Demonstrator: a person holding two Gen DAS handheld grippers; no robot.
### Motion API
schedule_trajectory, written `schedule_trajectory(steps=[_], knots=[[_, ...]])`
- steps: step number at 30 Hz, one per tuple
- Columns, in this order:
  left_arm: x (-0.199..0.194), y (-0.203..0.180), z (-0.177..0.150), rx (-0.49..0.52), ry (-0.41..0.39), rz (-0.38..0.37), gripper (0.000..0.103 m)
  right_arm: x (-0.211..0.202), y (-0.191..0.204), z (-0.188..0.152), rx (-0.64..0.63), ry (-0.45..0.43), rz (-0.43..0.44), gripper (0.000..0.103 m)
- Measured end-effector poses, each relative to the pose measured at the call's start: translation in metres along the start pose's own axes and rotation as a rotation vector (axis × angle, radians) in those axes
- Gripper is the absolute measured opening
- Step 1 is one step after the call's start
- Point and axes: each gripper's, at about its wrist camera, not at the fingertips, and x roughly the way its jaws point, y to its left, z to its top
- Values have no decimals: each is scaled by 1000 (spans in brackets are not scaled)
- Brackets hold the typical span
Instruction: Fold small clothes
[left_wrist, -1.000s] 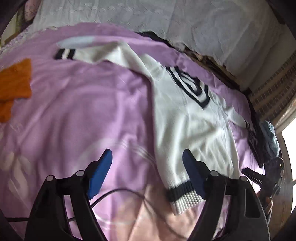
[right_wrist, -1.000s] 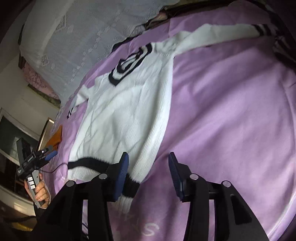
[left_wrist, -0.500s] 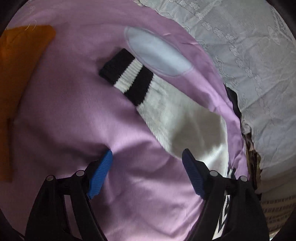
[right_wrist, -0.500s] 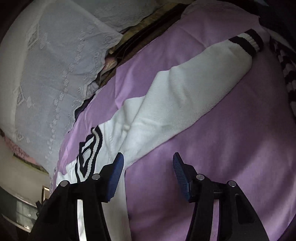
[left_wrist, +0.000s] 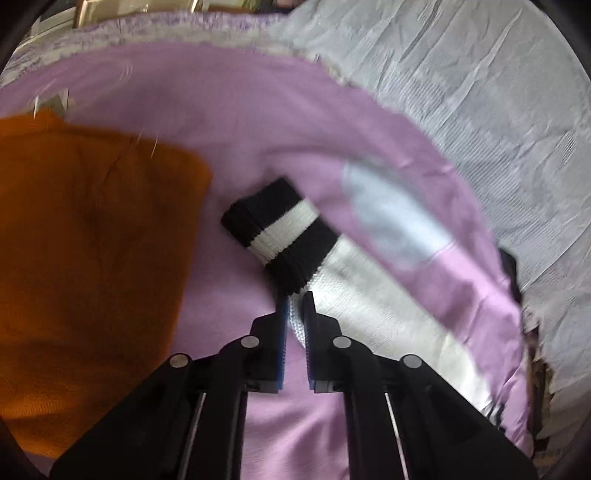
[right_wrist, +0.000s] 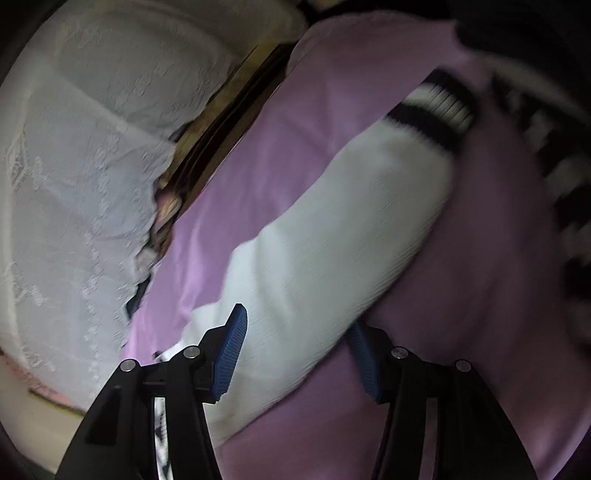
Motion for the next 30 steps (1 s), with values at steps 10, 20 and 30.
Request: schedule_trajectory(steps=[10,20,30], knots=[[-90,-31,-59,218,-191,42,70,19,-9,39,-54,-147,-226,14],[-104,-203,-199,796,-159,-129,92,6,0,36,-357,-254,-720,5],[-79,-327,-318,958,-2,-247,92,-21,16,43,-259,-250,-327,49]])
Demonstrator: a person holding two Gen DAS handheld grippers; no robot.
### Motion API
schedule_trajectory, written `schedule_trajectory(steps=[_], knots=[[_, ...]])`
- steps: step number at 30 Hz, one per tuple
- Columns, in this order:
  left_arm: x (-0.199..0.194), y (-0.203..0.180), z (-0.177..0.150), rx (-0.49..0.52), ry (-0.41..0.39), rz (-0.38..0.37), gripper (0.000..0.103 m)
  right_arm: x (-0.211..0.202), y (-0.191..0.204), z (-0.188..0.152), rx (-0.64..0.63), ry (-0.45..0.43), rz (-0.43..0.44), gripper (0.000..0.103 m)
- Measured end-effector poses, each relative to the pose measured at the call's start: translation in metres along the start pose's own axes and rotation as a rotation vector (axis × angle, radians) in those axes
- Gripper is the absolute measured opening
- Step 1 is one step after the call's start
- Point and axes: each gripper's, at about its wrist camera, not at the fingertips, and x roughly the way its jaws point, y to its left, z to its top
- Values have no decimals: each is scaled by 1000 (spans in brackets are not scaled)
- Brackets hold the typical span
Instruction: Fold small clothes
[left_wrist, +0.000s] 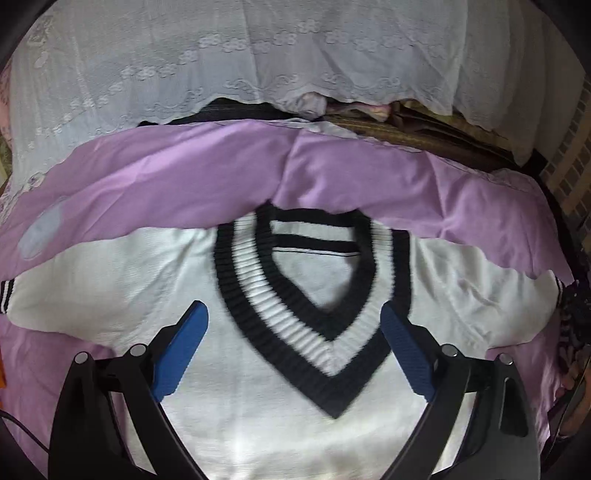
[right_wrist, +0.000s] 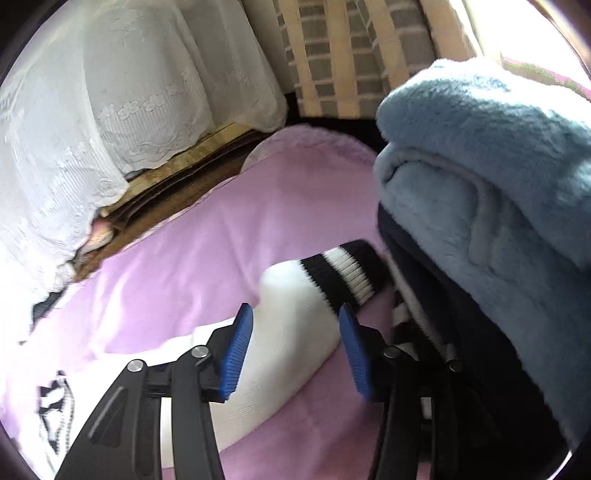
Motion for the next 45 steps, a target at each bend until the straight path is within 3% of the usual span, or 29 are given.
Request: schedule_trajectory(steps=[1,5,9,13,22,23,24,25,26,32,38,42,45], knots=[[7,-18,2,15,8,-9,92,7,-3,1,5,28,-9,48],[39,-76,-4,55,60,-27,92,31,-6,6,-18,81,-62,31],[86,-88,-31,79,147,23,93,41,-9,15,26,88,-67,25],[88,-97,-41,136,89,78,99,51,-12,22,26,91,-108,26],[90,-94,-40,130,101,78,99,80,-13,9,-61,130,-199,42],[90,-94,-39,129,101,78,99,79,-15,9,-45,122,-168,39],[90,-94,-39,130,101,79,99,81,-16,10,-20,109,-109,20],[90,-94,-39,130,101,78,99,78,-24,8,17,107,-49,13],[90,-95,-39,130,101,78,99,78,-30,10,53,99,11,13],[90,-94,-39,128,100,71,99,54,-35,16,102,-1,161,12],[88,-93,-39,128,100,53,99,39,-32,19,117,-33,231,12],[83,-82,-33,116,120,-21,99,15,-20,16,84,-67,287,12],[70,-61,-19,86,125,8,99,-4,-4,13,39,-88,324,12]])
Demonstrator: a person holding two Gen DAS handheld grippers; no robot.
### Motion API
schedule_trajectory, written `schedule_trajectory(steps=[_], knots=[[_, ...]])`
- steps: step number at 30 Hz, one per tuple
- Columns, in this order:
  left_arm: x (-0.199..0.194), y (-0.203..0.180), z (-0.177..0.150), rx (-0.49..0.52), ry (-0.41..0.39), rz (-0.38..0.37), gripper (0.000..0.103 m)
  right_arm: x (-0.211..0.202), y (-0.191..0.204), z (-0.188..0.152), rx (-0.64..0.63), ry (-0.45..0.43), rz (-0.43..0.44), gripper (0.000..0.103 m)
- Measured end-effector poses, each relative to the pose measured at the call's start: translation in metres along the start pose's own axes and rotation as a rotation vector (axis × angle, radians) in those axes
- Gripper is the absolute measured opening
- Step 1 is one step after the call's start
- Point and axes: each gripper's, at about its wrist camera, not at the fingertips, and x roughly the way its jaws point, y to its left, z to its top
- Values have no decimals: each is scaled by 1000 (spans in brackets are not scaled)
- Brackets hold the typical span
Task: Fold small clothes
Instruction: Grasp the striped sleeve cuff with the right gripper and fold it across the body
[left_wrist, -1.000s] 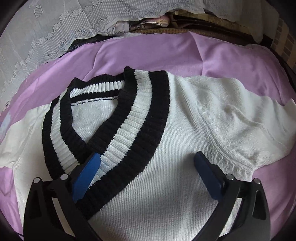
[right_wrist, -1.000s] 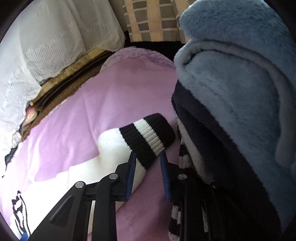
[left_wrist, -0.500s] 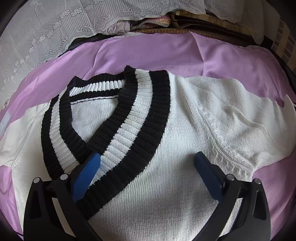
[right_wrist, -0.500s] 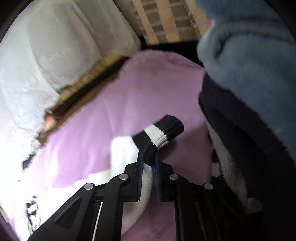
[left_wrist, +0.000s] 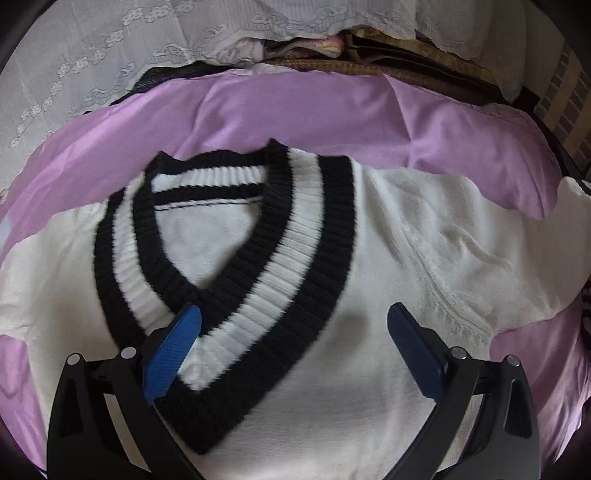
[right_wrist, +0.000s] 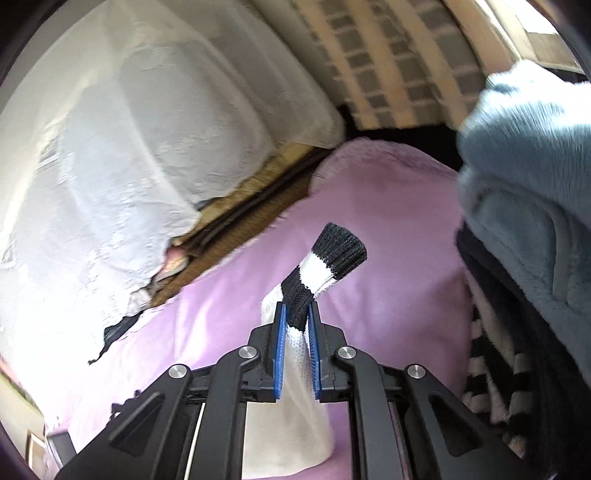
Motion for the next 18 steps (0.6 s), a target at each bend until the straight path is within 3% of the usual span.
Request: schedule_trajectory(steps=[7,14,18], knots=[[-6,67,26,-164,28,-71,98,-10,63,-15,-135,16,96,12],[24,46,33,-157,96,-214,98,-10,142,-57,-313,81,202,11],[29,37,33,-139,84,-257,98,-9,177,-85,-395,118,252,11]])
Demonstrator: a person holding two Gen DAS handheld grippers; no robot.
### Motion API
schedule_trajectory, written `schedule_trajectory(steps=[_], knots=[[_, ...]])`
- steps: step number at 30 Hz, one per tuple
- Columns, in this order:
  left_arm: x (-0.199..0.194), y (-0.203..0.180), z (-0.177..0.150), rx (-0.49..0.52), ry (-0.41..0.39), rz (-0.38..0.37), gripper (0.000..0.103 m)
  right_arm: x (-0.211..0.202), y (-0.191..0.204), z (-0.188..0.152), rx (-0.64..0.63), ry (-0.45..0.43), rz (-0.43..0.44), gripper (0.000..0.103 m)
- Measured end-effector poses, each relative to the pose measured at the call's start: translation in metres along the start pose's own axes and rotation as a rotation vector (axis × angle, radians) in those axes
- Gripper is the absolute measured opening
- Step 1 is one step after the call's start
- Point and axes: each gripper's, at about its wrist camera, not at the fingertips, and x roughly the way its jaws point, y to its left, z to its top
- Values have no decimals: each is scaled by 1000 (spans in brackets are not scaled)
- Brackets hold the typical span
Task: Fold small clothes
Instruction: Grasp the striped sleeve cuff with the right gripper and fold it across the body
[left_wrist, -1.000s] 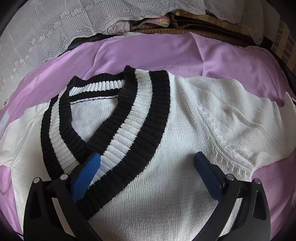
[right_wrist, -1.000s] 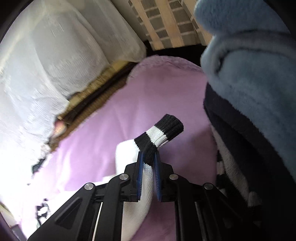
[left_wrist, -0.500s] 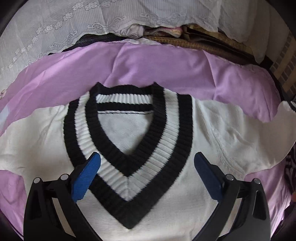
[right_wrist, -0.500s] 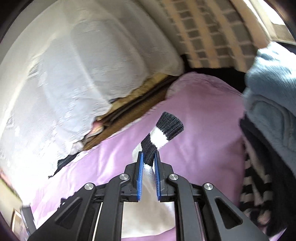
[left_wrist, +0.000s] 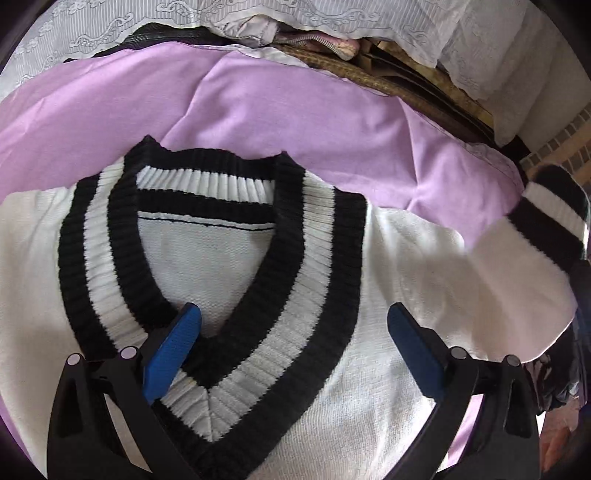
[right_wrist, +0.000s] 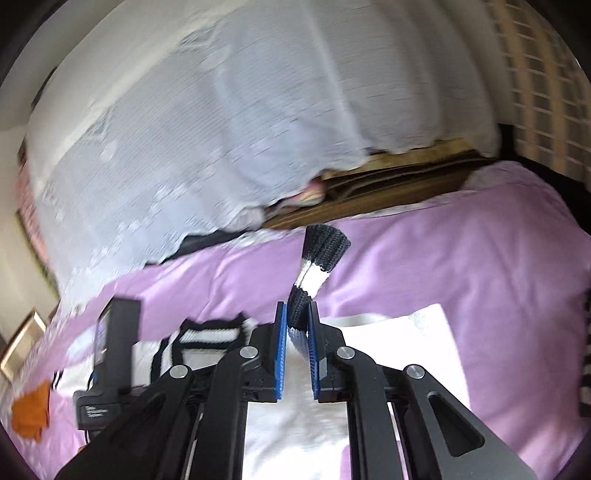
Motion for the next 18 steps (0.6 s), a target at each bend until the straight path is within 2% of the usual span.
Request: schedule_trajectory(steps=[7,13,18], knots=[[3,11,4,-39,-8,-36,98,22,52,-15,-71,59,62,11],[-27,26,13,-19,-142,52,98,35,90,-20,-111,56,92,11],[-50,62,13,-60,-237,96,98,45,125,-19,-140,53,167,11]])
